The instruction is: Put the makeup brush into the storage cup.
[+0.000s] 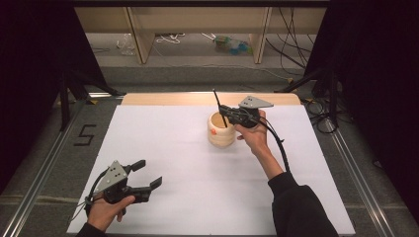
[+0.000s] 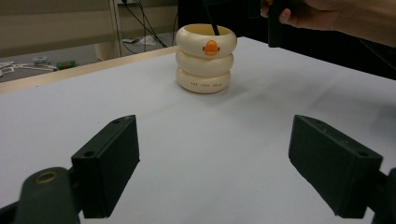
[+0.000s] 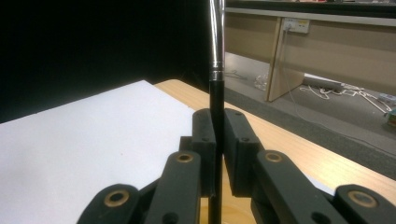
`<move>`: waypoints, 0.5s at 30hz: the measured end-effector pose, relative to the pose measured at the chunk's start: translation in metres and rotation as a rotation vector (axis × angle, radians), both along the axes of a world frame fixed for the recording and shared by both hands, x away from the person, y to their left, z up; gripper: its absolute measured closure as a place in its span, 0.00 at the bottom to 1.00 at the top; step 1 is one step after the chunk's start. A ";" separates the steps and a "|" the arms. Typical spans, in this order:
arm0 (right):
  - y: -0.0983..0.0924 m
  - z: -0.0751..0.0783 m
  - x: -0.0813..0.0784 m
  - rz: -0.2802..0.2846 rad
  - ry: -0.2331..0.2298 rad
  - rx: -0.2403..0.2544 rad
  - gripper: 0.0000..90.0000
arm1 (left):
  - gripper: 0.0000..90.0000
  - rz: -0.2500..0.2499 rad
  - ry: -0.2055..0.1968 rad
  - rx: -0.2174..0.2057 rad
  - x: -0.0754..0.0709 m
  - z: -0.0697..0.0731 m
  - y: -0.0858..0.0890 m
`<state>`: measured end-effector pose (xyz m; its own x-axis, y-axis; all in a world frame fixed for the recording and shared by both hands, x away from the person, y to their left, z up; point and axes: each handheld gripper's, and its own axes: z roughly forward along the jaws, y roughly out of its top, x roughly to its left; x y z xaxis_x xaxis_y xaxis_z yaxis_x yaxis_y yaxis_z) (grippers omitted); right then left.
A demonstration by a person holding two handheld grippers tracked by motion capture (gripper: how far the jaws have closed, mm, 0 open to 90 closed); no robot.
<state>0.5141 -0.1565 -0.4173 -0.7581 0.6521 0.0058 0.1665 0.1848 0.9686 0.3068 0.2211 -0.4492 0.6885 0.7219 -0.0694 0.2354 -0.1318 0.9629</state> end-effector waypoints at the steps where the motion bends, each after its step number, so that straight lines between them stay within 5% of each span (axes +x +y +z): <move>1: 0.000 0.000 0.000 0.003 0.009 -0.001 0.94 | 0.18 -0.002 -0.004 0.004 0.000 0.000 0.000; 15: 0.001 -0.005 0.000 0.004 0.020 -0.009 0.94 | 0.18 0.000 0.000 0.001 0.000 0.000 0.000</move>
<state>0.5142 -0.1551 -0.4219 -0.7603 0.6493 0.0155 0.1852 0.1938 0.9634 0.3068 0.2213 -0.4491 0.6882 0.7222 -0.0686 0.2352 -0.1327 0.9628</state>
